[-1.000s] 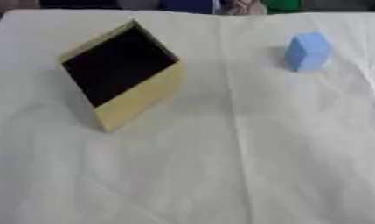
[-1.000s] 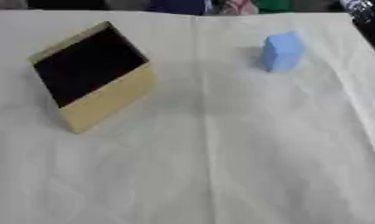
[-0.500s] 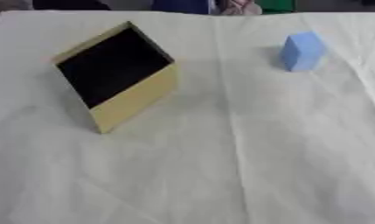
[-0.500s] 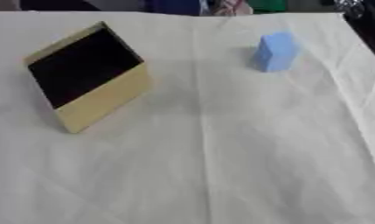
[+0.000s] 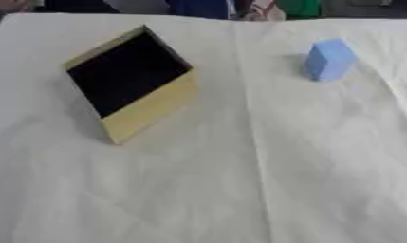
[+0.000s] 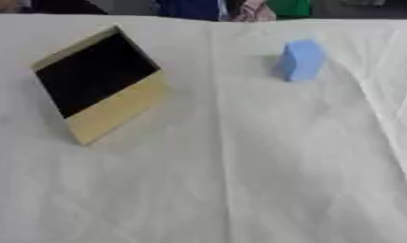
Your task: Pick up objects on the table and place them in the box.
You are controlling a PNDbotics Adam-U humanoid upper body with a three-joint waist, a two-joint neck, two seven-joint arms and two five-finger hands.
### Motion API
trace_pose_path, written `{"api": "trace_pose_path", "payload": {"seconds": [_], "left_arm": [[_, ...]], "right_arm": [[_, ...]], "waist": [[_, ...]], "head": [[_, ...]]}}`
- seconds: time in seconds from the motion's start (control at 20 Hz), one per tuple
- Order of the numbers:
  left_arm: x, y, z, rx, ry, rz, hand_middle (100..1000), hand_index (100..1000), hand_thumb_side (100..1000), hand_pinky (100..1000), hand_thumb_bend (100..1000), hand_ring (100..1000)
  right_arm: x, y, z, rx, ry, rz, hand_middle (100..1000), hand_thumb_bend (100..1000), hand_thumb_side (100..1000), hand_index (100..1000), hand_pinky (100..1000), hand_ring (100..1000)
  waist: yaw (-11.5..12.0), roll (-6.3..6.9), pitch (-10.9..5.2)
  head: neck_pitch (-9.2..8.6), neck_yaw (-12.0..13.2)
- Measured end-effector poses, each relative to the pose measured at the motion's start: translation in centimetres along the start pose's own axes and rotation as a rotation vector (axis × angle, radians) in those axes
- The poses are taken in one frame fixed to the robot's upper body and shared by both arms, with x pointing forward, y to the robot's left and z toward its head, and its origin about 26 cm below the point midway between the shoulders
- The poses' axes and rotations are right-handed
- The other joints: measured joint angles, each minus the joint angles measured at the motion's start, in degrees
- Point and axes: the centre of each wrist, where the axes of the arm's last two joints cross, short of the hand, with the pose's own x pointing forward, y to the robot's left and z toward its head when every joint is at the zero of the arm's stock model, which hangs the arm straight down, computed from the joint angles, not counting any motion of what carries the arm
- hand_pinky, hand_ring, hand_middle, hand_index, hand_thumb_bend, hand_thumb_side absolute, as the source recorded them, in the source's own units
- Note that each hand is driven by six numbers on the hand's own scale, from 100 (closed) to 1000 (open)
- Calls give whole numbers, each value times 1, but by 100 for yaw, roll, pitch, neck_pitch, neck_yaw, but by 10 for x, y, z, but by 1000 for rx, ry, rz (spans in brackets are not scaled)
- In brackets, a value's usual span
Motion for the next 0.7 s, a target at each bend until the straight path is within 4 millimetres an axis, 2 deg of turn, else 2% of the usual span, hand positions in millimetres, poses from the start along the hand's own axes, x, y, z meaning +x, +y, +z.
{"api": "trace_pose_path", "payload": {"seconds": [0.15, 0.3, 0.45, 0.6, 0.7], "left_arm": [[0, 0, 0, -1, 2, 0, 613, 873, 941, 667, 100, 593], [0, 0, 1, -2, 4, -1, 613, 874, 940, 667, 100, 593], [-1, 1, 1, -3, 7, -3, 613, 874, 940, 667, 100, 593], [-1, 1, 2, -5, 10, -3, 613, 875, 940, 667, 100, 593], [-1, 1, 2, -6, 11, -1, 613, 875, 939, 667, 100, 593]], "right_arm": [[-6, -3, -30, 73, 9, 112, 843, 100, 1000, 900, 925, 922], [-17, 10, -48, 142, 20, 165, 868, 100, 1000, 900, 946, 936], [-18, 20, -77, 226, 26, 213, 890, 100, 1000, 908, 961, 948], [-19, 40, -101, 331, 21, 261, 919, 100, 1000, 921, 973, 965], [-21, 56, -109, 405, 12, 294, 932, 100, 1000, 927, 977, 971]], "waist": [[-13, -1, -24], [-19, 2, -27], [-50, 22, -65], [-55, 18, -85], [-59, 19, -86]], "head": [[21, 7], [49, 26], [50, 42], [50, 35], [49, 15]]}}
